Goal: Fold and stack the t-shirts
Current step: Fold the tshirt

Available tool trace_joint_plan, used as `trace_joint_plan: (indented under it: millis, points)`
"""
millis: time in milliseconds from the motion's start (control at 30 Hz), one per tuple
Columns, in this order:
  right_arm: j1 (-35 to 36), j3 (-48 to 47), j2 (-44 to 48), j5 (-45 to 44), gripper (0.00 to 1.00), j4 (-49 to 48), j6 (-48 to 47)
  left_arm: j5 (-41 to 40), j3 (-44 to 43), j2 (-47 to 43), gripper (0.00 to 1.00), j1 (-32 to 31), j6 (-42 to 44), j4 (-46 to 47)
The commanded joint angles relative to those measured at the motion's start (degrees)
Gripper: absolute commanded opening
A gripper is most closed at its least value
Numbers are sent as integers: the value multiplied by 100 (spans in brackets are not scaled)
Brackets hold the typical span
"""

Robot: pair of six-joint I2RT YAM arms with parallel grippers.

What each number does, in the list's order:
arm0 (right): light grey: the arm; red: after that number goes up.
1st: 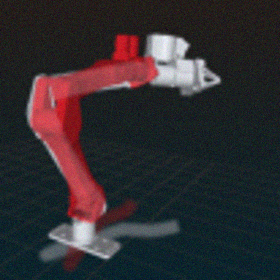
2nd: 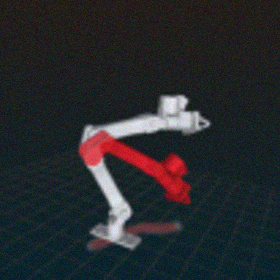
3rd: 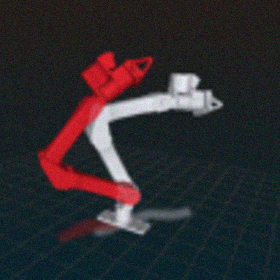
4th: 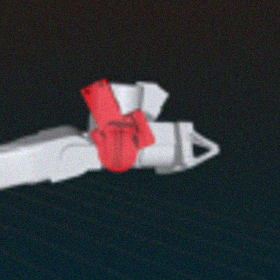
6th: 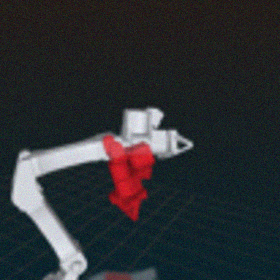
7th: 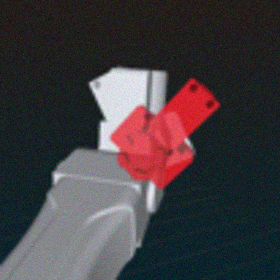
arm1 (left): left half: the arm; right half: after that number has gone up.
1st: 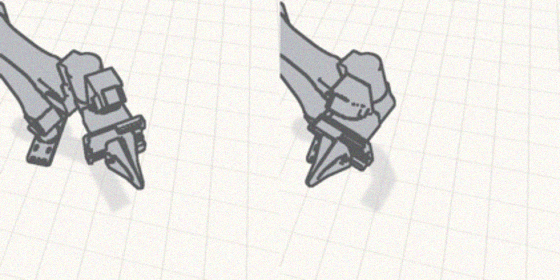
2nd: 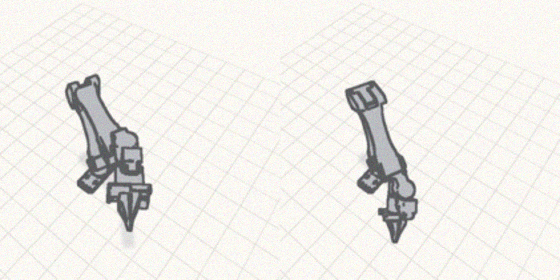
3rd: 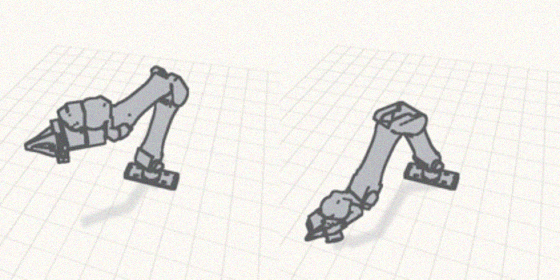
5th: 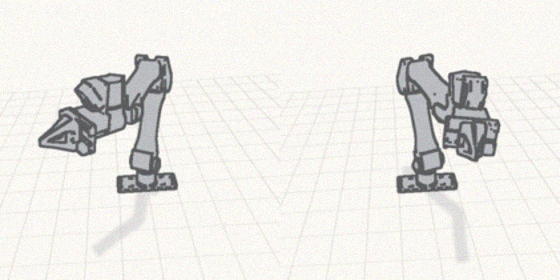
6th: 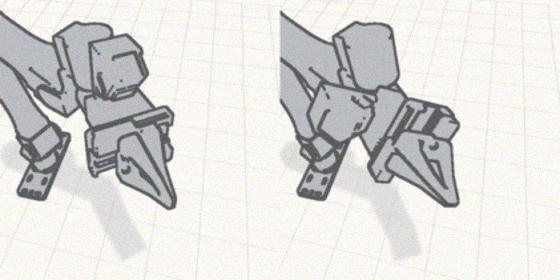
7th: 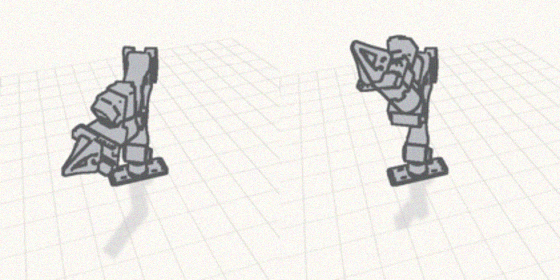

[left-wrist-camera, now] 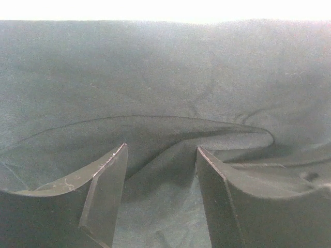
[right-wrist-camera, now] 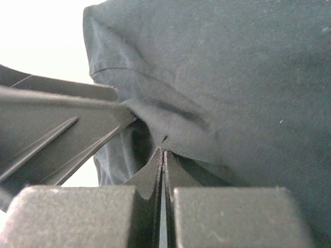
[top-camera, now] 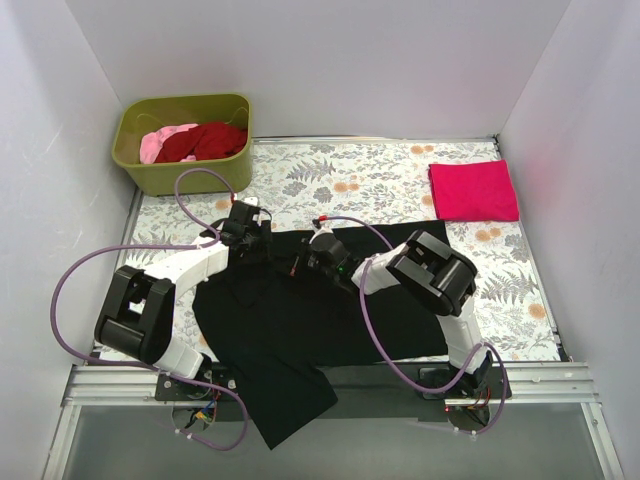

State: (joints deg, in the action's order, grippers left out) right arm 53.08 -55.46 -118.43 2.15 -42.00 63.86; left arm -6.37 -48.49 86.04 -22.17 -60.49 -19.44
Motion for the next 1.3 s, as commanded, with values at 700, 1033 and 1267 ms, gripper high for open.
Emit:
trace_joint_plan:
  millis: [700, 1033, 1267]
  points:
    - [-61, 519, 1463, 1015, 1, 1378, -839, -75, 120, -887, 67, 301, -261, 398]
    - [-377, -193, 1270, 1525, 1, 2828, -1761, -198, 217, -1808, 67, 301, -1570, -1421]
    - [-509, -456, 1305, 1472, 5, 3364, -2244, -286, 718, -2609, 67, 310, -2186, -1976]
